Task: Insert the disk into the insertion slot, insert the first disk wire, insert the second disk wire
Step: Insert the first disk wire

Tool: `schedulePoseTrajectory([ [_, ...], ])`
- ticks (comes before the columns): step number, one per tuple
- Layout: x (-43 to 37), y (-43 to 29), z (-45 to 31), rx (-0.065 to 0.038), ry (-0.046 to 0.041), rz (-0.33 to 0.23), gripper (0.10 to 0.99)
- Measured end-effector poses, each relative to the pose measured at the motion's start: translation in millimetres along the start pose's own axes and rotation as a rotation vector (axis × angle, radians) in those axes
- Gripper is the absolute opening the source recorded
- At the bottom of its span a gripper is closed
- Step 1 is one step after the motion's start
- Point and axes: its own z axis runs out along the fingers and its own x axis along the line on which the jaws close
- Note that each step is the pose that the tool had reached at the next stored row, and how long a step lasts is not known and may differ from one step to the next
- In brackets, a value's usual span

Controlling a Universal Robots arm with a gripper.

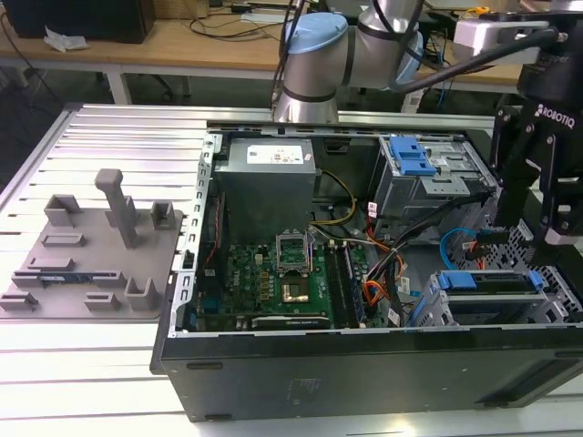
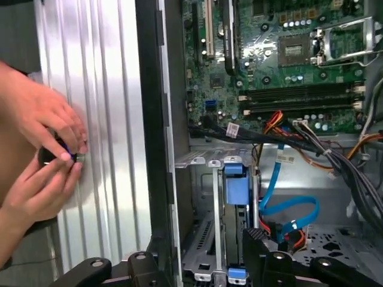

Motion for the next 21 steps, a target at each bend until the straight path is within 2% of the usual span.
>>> schedulePoseTrajectory([
  [1, -3.9, 0.1, -1.0, 0.001, 0.0181, -0.001, 0.624],
  [3, -12.4, 0.5, -3.1, 0.003, 0.0468, -0.003, 0.624],
  [4, -16.7, 0.6, -4.5, 0.003, 0.0564, -0.004, 0.624],
  [6, -27.1, 0.7, -7.2, 0.004, 0.066, -0.005, 0.624],
  [7, -35.8, 0.4, -9.2, 0.004, 0.0688, -0.005, 0.624],
  [9, -44.8, -1.3, -10.6, 0.004, 0.0703, -0.005, 0.624],
  [10, -48.8, -6.8, -9.8, 0.004, 0.0706, -0.005, 0.624],
  [12, -52.6, -29.5, -3.5, 0.003, 0.0707, -0.005, 0.624],
  [13, -53.7, -34.2, -0.4, 0.003, 0.0718, -0.004, 0.624],
  [15, -54.2, -34.2, 1.3, -0.003, 0.0749, 0.014, 0.624],
  [18, -55.8, -33.9, 5.5, -0.02, 0.08, 0.063, 0.624],
  [21, -67.6, -33.2, 6.1, -0.02, 0.0832, 0.064, 0.624],
])
